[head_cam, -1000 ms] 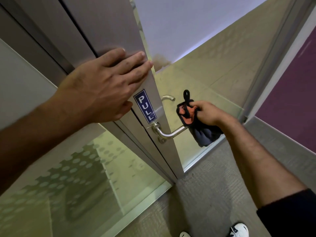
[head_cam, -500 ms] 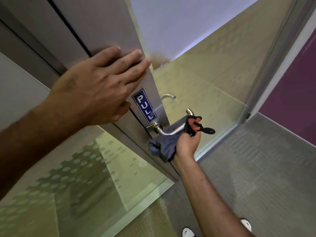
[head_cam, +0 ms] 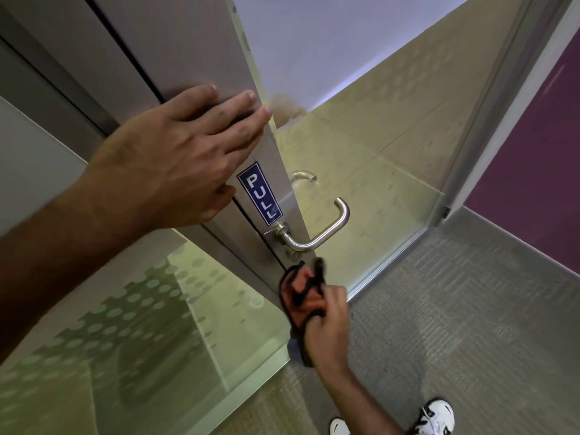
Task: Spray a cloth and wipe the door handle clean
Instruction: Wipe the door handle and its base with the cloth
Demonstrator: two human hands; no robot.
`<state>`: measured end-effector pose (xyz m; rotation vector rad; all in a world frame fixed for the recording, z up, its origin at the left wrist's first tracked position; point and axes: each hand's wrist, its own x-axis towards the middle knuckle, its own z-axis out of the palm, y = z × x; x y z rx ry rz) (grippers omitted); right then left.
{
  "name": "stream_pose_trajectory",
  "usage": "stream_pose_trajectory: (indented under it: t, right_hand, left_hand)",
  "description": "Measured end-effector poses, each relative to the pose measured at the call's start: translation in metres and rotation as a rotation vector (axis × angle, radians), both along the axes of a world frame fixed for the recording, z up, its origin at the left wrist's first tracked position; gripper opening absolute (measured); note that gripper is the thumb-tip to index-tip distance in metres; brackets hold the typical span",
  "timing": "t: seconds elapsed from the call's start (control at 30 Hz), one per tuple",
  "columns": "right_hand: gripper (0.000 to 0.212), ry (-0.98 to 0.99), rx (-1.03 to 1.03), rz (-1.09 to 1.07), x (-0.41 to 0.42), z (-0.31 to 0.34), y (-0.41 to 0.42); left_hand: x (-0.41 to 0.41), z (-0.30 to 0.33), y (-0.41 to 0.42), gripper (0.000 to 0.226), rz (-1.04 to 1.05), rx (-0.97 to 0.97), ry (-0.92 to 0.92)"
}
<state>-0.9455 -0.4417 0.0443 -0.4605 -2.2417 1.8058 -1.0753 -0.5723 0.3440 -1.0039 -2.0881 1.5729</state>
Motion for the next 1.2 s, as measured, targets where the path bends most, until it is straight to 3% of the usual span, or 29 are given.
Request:
stream_pose_trajectory:
  t: [0.13, 0.3, 0.5, 0.63, 0.67, 0.73, 0.8, 0.9, 1.1, 1.2]
  right_hand:
    - [0.053, 0.071, -0.321, -0.292, -0.028, 0.023, 0.031]
    - [0.022, 0.162, -0.223, -0.164, -0.071, 0.052, 0.019]
    - [0.057, 0.211, -0.084, -0.06, -0.06, 0.035, -0.007]
    - [0.028, 0.14, -0.519, -0.402, -0.08, 0.039, 0.006]
    - [0.029, 0.1, -0.656, -0.447, -0.089, 0.04, 0.012]
    - [0.059, 0.044, -0.815, -0.423, -0.1, 0.041, 0.019]
    - [0.063, -0.054, -0.744, -0.341, -0.105, 0.042, 0.014]
    - [0.037, -0.116, -0.637, -0.307, -0.102, 0.045, 0.001]
    - [0.013, -0.069, -0.633, -0.217, -0.07, 0.035, -0.016]
    - [0.027, -0.15, -0.573, -0.044, -0.041, 0.022, -0.034]
  left_hand:
    - [0.0, 0.001, 0.001, 0.088, 0.007, 0.012, -0.005]
    - [0.001, 0.002, 0.001, 0.088, 0.012, -0.004, -0.014]
    - [0.001, -0.001, -0.001, 0.087, 0.031, 0.001, -0.015]
    - [0.001, -0.001, -0.002, 0.086, 0.031, -0.008, -0.021]
    - [0.002, 0.0, -0.001, 0.087, 0.032, -0.004, -0.02]
    - [0.001, 0.0, -0.002, 0.087, 0.018, 0.004, -0.019]
    - [0.0, 0.0, -0.001, 0.087, 0.007, 0.018, -0.019]
    - [0.001, 0.001, 0.0, 0.087, 0.002, 0.02, -0.015]
    - [0.001, 0.002, 0.002, 0.088, 0.007, 0.016, -0.006]
    - [0.002, 0.004, 0.003, 0.088, 0.016, 0.013, 0.007]
